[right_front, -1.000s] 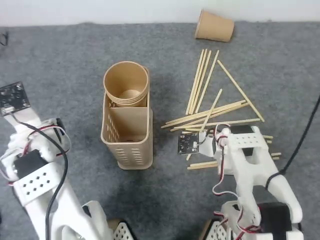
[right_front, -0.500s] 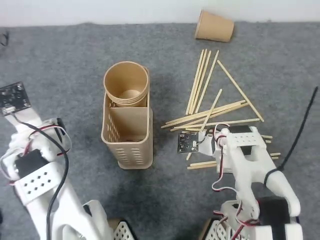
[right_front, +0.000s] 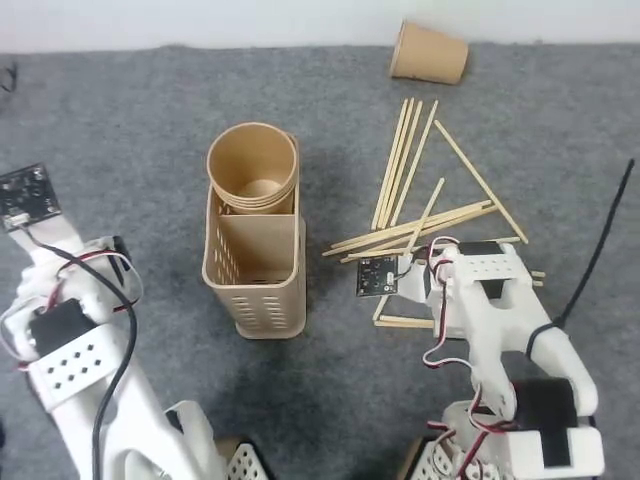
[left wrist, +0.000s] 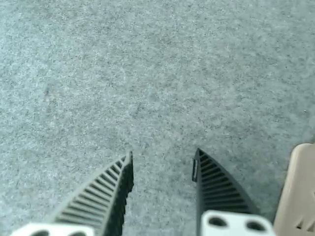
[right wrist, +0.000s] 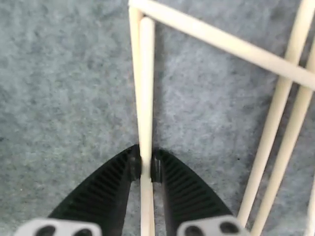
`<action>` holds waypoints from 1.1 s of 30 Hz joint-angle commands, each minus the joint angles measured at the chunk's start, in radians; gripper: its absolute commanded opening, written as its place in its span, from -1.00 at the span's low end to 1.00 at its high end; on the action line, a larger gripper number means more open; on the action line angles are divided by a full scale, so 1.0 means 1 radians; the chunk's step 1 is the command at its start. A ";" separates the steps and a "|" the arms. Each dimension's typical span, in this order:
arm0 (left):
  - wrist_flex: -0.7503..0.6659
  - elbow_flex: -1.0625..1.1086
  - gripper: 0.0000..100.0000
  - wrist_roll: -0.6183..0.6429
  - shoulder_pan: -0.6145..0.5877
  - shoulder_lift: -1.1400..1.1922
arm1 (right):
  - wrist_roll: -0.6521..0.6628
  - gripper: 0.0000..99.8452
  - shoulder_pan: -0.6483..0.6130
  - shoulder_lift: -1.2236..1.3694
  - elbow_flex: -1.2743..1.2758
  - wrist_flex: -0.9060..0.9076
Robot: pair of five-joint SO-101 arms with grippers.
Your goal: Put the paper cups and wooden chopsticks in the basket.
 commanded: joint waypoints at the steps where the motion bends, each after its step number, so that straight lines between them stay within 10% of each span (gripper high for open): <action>1: -0.018 0.001 -0.62 0.011 0.006 -0.014 | 0.011 -0.99 0.001 0.004 0.000 0.010; 17: -0.167 0.108 -0.62 0.068 0.006 -0.014 | -0.186 -0.99 -0.071 -0.334 -0.388 0.323; 33: -0.255 0.205 -0.62 0.118 0.061 -0.014 | -0.778 -0.99 -0.248 -0.499 -0.914 0.367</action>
